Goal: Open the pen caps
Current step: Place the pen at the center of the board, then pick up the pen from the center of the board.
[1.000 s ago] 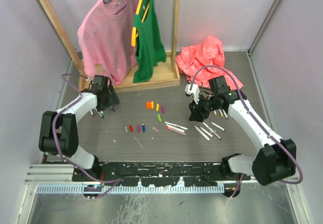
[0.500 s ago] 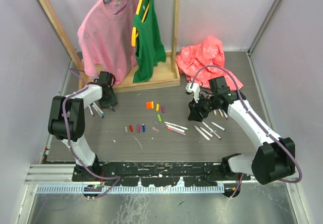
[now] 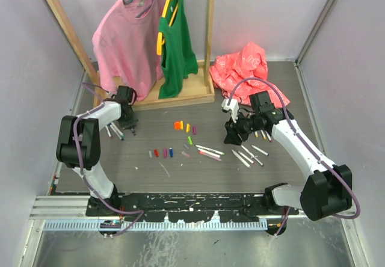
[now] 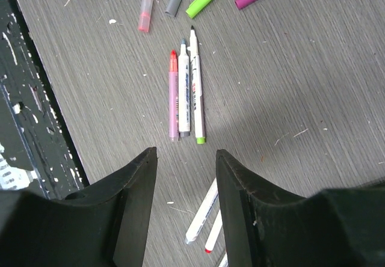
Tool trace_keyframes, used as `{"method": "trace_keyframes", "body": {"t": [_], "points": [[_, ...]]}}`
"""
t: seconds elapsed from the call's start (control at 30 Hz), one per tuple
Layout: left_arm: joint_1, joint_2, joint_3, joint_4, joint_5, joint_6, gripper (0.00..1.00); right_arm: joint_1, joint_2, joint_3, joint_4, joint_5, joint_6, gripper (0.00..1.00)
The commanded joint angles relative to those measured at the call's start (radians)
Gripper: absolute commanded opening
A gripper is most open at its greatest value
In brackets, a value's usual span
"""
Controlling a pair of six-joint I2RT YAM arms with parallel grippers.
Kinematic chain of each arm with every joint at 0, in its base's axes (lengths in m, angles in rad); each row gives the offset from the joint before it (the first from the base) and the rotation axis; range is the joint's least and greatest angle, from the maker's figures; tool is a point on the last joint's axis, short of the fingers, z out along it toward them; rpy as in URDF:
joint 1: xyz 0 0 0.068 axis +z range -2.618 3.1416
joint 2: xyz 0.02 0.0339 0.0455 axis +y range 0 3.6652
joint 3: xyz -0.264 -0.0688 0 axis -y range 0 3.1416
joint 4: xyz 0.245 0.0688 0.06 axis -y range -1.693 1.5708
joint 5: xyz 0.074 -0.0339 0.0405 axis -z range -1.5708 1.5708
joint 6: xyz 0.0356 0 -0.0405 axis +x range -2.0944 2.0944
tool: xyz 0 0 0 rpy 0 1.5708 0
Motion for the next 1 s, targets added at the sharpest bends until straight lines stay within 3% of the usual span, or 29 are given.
{"method": "trace_keyframes", "body": {"t": [0.0,0.27,0.5,0.6,0.7,0.8,0.97], "points": [[0.006,-0.081,-0.045,0.021,0.046,0.002,0.0,-0.006,-0.036,-0.002,0.023,-0.049,0.0,0.5],[0.005,-0.291,-0.186,0.148,0.229,-0.012,0.0,-0.016,-0.037,0.017,0.024,-0.157,0.013,0.5],[0.002,-0.503,-0.363,0.383,0.491,-0.064,0.0,-0.023,-0.043,0.023,0.166,-0.285,0.123,0.51],[-0.008,-0.583,-0.441,0.527,0.624,-0.116,0.0,-0.023,-0.064,-0.009,0.347,-0.357,0.27,0.54],[-0.055,-0.653,-0.524,0.695,0.687,-0.179,0.0,-0.023,-0.075,-0.083,0.637,-0.422,0.521,0.56],[-0.135,-0.722,-0.583,0.818,0.651,-0.211,0.0,-0.03,-0.06,-0.171,0.895,-0.461,0.761,0.6],[-0.32,-0.748,-0.605,0.956,0.533,-0.212,0.0,-0.041,-0.051,-0.316,1.213,-0.423,1.012,0.8]]}}
